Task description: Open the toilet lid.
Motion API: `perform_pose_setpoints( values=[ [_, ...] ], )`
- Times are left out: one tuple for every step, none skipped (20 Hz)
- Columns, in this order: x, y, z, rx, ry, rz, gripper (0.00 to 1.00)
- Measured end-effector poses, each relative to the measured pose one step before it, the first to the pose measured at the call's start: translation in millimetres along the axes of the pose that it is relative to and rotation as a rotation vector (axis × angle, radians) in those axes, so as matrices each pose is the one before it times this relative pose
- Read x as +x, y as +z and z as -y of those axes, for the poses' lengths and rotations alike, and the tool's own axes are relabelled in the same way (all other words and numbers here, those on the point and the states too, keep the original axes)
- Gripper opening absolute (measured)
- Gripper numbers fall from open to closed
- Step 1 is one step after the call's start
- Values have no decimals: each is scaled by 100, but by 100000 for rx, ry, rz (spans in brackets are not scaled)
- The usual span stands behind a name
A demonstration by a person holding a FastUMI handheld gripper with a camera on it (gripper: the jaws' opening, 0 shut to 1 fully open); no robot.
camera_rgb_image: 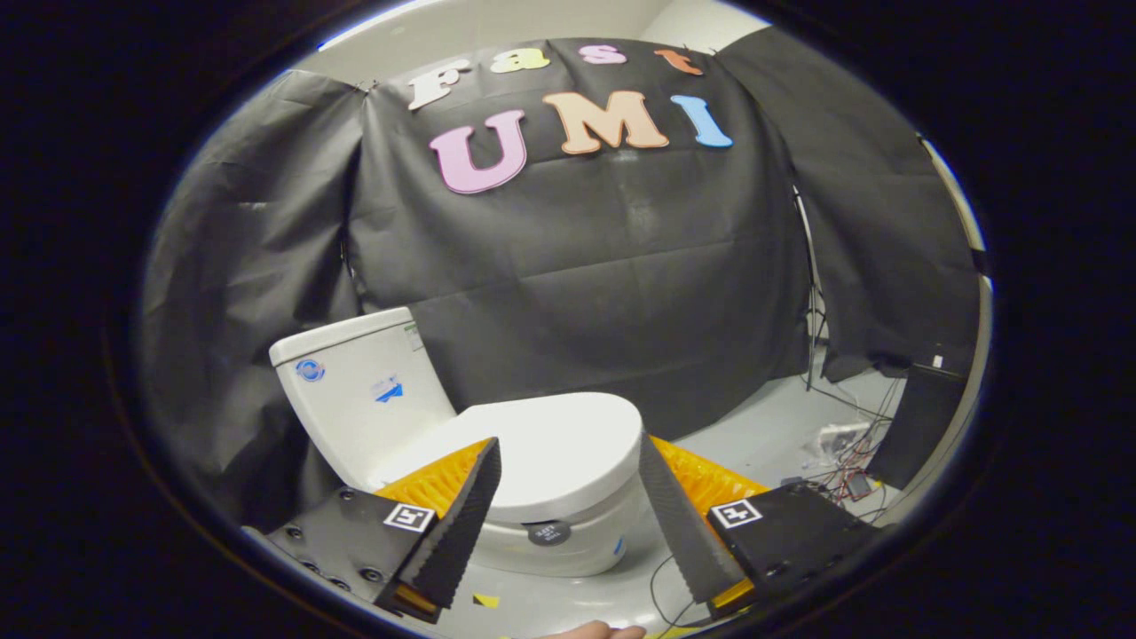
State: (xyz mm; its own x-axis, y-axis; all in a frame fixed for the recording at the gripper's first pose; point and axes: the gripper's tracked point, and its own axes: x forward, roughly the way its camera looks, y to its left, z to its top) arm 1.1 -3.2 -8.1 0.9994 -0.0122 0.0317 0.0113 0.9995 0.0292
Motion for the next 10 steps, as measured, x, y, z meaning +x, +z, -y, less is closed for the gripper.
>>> perform_pose_setpoints(
  values=[
    [-291,-70,450,-1023,-1073,-404,97],
    [-352,23,440,-307,-945,-20,97],
    [-368,19,402,415,-968,556,97],
    [-290,-229,310,951,-483,347,97],
    [-202,-512,212,611,-678,-249,97],
    [73,-1023,248,442,-732,-1273,97],
    [180,-1149,44,652,-64,-2548,97],
    [236,-1548,-244,1183,988,-3142,97],
    [372,-1317,-472,2467,1886,-3243,97],
    [375,-1214,-488,2035,2214,-2585,97]
  ],
)
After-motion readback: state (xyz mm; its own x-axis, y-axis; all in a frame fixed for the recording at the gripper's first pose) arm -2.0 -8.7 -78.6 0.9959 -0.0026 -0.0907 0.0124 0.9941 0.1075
